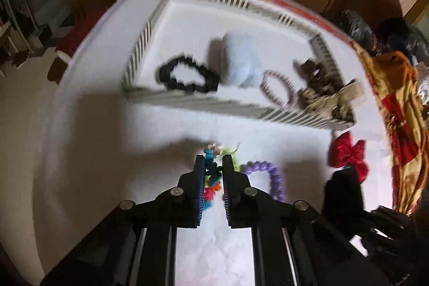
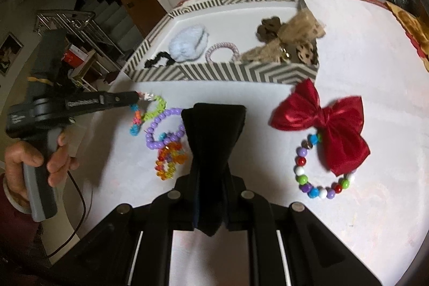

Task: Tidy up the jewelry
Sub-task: 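Grasp the black velvet piece with the right tool while the left tool grasps the multicolour bracelet, then carry the velvet piece with the right tool while the left tool carries the bracelet over the tray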

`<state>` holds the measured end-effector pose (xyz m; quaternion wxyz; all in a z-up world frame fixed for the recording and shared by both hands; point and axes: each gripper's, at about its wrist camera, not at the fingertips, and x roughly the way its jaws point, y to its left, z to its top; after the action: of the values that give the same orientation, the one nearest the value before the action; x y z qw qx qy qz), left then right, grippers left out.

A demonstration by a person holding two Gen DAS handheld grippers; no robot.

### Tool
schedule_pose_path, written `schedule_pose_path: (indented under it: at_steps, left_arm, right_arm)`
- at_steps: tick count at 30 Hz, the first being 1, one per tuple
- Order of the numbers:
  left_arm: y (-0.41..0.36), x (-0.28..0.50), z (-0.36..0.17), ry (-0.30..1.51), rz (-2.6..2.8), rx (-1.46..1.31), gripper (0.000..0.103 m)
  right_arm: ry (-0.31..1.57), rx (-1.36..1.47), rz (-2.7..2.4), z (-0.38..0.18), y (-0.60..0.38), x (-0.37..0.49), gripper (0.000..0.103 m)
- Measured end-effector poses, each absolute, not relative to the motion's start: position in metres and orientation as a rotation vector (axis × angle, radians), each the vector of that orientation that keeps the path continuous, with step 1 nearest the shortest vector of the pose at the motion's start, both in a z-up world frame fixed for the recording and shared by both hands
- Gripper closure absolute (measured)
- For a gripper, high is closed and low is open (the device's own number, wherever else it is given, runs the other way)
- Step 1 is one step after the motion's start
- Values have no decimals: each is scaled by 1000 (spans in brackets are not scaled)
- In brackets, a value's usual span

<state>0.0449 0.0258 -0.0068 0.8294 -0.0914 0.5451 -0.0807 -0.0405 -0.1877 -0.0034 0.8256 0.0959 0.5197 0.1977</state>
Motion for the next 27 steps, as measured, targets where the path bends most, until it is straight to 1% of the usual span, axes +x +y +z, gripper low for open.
schedule_pose_path:
  at_steps: [8, 12, 20, 27]
  left_arm:
    - [32, 35, 51, 1055, -169, -190, 88]
    - [36, 40, 71, 1023, -152, -183, 88]
    - [34, 54, 86, 990, -115, -146, 88]
    - [27, 82, 90, 980, -104, -117, 88]
  right_arm:
    - [1045, 174, 449, 27, -178, -33, 90]
    - [1021, 174, 456, 39, -176, -26, 90]
    - [978, 182, 447, 61, -181, -5, 90]
    - [975, 196, 435, 62, -181, 21, 90]
